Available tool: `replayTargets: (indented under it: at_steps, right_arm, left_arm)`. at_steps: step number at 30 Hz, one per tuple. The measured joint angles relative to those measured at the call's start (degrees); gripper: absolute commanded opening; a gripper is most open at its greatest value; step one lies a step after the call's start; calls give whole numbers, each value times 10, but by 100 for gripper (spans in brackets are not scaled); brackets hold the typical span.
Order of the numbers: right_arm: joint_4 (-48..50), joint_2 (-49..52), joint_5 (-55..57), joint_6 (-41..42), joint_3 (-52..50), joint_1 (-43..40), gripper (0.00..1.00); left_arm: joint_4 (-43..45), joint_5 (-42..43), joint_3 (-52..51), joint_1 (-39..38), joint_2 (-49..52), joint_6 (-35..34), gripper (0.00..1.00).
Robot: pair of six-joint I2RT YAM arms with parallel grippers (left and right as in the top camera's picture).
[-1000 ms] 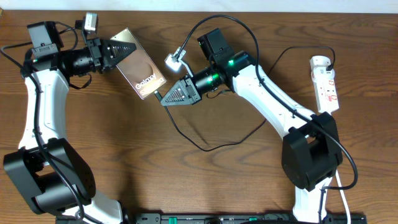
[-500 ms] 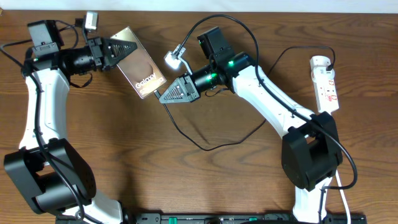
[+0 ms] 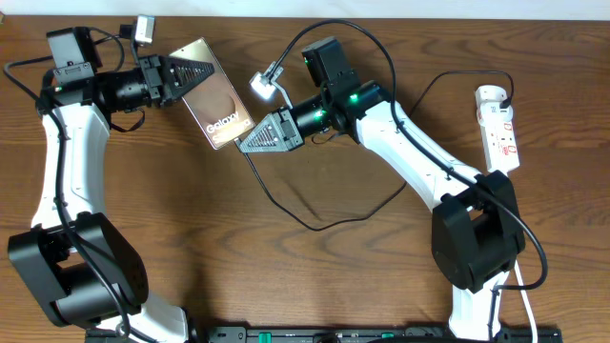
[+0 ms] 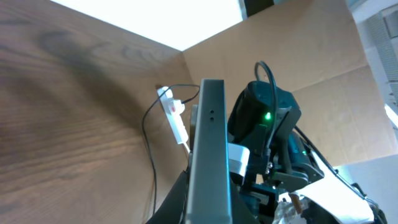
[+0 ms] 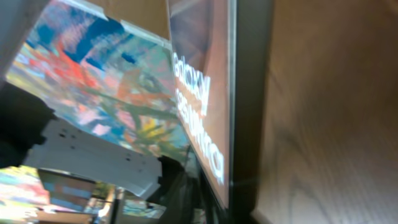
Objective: Plug charger to phone and switch on socket
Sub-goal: 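Lower the phone with both grippers toward the table center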
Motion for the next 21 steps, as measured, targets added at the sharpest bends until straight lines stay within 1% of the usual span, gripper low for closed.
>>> replayTargets:
  at_steps: [2,4,5,6,7,11,15,18,21]
  right_arm:
    - [-10,0,12,2,2,-2,55]
    - [-31,-1,23,-9,4,-8,63]
    - [-42,-1,28,-10,5,-11,71]
    - [-52,-1,32,-15,6,-14,76]
    - [-63,-1,35,-24,6,-19,78]
    - [-83,-1,42,-39,6,-44,84]
    - [-85,-1,45,-48,6,-83,87]
    - [-90,-2,50,-53,6,-122,89]
    - [-115,-4,73,-58,7,-159,89]
  left_arm:
    - [-7,0,0,-3,0,0,7]
    - [-11,1,-1,-13,0,0,7]
    - [-14,0,-1,-18,0,0,7]
    - [-17,-2,-1,-23,0,0,7]
    - [-20,-4,-1,-26,0,0,7]
    - [-49,-28,-1,-28,0,3,7]
    - [-105,-63,-1,-32,3,28,7]
    - [-162,-137,-1,-55,9,50,7]
    - [-195,-234,-2,-103,21,65,7]
